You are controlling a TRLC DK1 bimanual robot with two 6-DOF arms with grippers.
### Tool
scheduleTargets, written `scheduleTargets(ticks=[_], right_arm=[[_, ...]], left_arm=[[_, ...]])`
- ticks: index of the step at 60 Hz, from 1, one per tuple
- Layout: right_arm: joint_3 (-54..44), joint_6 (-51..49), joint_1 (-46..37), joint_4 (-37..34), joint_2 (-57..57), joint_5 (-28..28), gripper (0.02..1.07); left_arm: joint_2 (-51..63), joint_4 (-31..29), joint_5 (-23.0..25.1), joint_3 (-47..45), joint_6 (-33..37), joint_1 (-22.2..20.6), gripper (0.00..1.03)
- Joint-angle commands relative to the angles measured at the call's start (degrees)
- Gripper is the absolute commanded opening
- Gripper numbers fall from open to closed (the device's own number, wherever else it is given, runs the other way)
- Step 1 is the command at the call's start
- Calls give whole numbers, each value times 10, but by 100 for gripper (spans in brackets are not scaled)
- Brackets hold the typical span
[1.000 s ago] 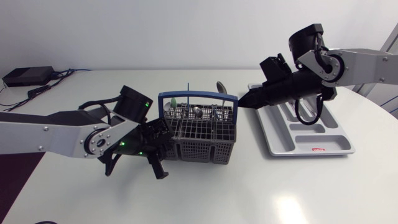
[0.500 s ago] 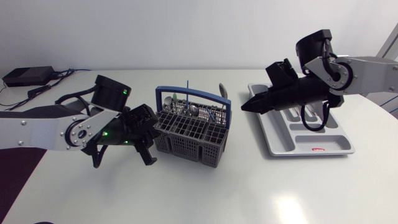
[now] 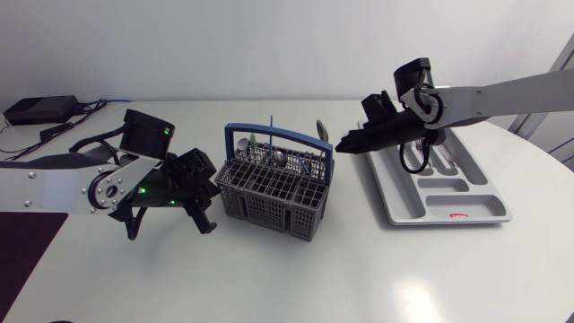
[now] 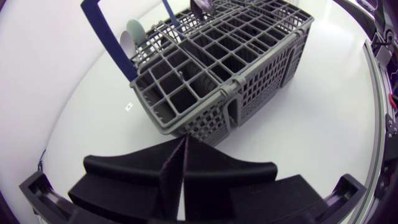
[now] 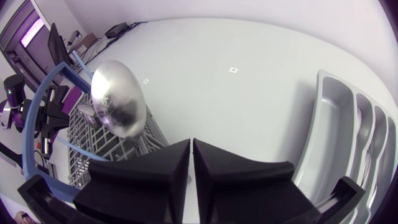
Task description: Unload the cutlery basket into the drawer organizer.
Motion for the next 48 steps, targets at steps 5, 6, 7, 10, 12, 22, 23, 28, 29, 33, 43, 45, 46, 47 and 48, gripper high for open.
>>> scheduleTargets(ticks=[5, 6, 7, 10, 12, 22, 23, 28, 29, 33, 43, 45, 46, 47, 48], right_arm=[[5, 11, 20, -11, 23, -14, 13], [2, 9, 21, -13, 20, -16, 13], [-1, 7, 22, -14, 17, -17, 13], [-17, 5, 26, -14, 2, -20, 13], [-27, 4, 29, -14, -6, -25, 13], [-93, 4, 50, -14, -61, -35, 13], [-99, 4, 52, -14, -65, -35, 13], [-131, 4, 63, -14, -93, -35, 13], [-135, 4, 64, -14, -96, -35, 13], [-155, 4, 70, -17, -112, -35, 13], [-196, 2, 84, -20, -146, -35, 12], [-203, 2, 88, -20, -154, -35, 12], [-207, 2, 90, -21, -159, -35, 12], [-210, 2, 92, -21, -165, -35, 12], [-213, 2, 94, -21, -167, -35, 12]], left_arm=[[44, 27, 14, 24, 7, 13, 17], [47, 30, 17, 27, 6, 15, 17], [49, 32, 18, 28, 6, 16, 17], [58, 38, 26, 35, 2, 17, 17], [64, 43, 27, 41, 2, 19, 17], [89, 57, 40, 69, -6, 24, 17], [91, 58, 42, 70, -7, 24, 17], [106, 59, 54, 90, -14, 32, 17], [109, 59, 56, 94, -16, 33, 17], [125, 59, 61, 112, -20, 33, 17], [155, 58, 62, 148, -32, 21, 17], [162, 57, 62, 157, -34, 16, 17], [164, 57, 62, 159, -34, 15, 17], [167, 56, 62, 165, -35, 13, 17], [170, 56, 62, 167, -37, 12, 17]])
